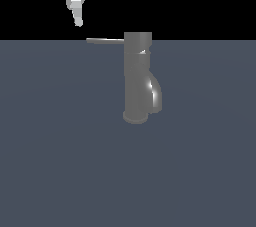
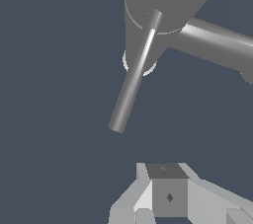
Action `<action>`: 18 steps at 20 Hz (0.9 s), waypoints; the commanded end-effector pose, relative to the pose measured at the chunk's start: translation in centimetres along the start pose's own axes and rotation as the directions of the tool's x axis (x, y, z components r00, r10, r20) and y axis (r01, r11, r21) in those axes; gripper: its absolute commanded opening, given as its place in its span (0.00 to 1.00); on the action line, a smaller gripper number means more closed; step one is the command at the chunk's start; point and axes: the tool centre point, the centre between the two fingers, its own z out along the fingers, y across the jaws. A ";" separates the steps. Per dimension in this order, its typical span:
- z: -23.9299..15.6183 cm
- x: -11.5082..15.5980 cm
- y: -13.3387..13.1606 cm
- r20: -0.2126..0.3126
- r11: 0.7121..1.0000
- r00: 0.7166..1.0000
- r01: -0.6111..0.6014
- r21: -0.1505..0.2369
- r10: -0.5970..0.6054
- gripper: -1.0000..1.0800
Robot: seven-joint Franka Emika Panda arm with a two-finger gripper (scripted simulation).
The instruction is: Turn on the faucet by rotating a designated handle.
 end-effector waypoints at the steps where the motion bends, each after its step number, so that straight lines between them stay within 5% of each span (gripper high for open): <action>1: 0.8 0.7 -1.2 0.000 0.998 0.998 -0.056 0.000 0.056 0.00; 18: 4.3 4.9 -6.1 0.000 0.950 0.950 -0.312 -0.002 0.312 0.00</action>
